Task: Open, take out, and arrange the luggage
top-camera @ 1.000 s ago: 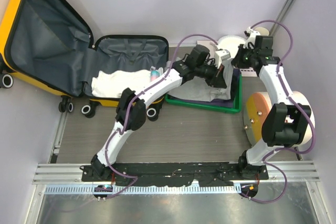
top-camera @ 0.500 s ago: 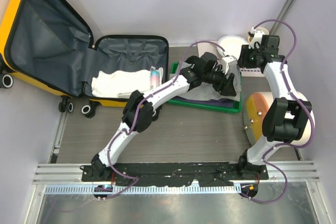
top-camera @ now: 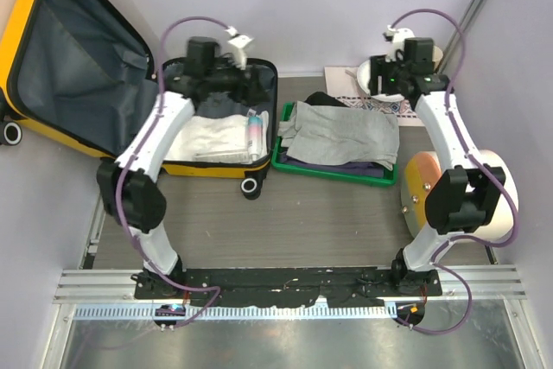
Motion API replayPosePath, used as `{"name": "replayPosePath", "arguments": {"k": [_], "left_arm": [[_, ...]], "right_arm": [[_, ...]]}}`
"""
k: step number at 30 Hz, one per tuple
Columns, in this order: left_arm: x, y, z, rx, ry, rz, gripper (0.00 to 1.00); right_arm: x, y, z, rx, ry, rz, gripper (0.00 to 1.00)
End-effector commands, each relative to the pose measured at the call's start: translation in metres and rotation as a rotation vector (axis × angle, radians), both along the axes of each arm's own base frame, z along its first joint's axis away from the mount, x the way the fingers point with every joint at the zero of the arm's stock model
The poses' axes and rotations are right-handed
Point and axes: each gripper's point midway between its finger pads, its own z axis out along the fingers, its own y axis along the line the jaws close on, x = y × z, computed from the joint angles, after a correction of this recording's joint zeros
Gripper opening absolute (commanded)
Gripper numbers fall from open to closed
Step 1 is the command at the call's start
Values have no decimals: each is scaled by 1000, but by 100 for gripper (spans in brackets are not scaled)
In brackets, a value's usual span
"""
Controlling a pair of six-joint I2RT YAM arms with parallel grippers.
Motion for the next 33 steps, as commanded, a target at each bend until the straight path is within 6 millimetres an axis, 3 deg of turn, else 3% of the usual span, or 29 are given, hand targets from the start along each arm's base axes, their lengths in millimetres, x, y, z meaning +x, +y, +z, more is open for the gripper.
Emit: {"name": "replayPosePath", "arguments": {"k": [1, 2, 5, 6, 9, 14, 18, 21, 23, 27, 31, 32, 33], "left_arm": [[-21, 94, -75, 251, 134, 56, 65], [-23, 108, -81, 290, 138, 71, 65], [-27, 138, -110, 374, 168, 105, 64], [-22, 141, -113, 363, 170, 125, 63], [-12, 129, -121, 286, 225, 162, 62], [21, 104, -138, 141, 365, 258, 60], [33, 85, -160, 84, 444, 285, 62], [39, 85, -169, 107, 436, 318, 63], [47, 95, -172, 155, 378, 347, 64], [58, 127, -159, 235, 276, 344, 62], [77, 183, -146, 330, 228, 441, 62], [77, 209, -151, 360, 265, 486, 63], [85, 223, -141, 383, 233, 505, 64]], "right_arm": [[-13, 82, 64, 65, -133, 150, 68], [-17, 107, 65, 92, -129, 189, 68], [-18, 145, 55, 143, -104, 261, 66], [-20, 166, 46, 168, -82, 304, 65], [-23, 200, 30, 223, -39, 365, 64], [-14, 218, 13, 261, -12, 383, 63], [-7, 218, 13, 250, -22, 377, 63], [-7, 218, 10, 242, -22, 381, 63], [-8, 220, 8, 248, -17, 386, 63], [-8, 219, 8, 245, -19, 388, 63], [-6, 218, 10, 230, -30, 395, 63], [-6, 219, 9, 229, -29, 397, 63], [-5, 220, 11, 232, -32, 399, 63]]}}
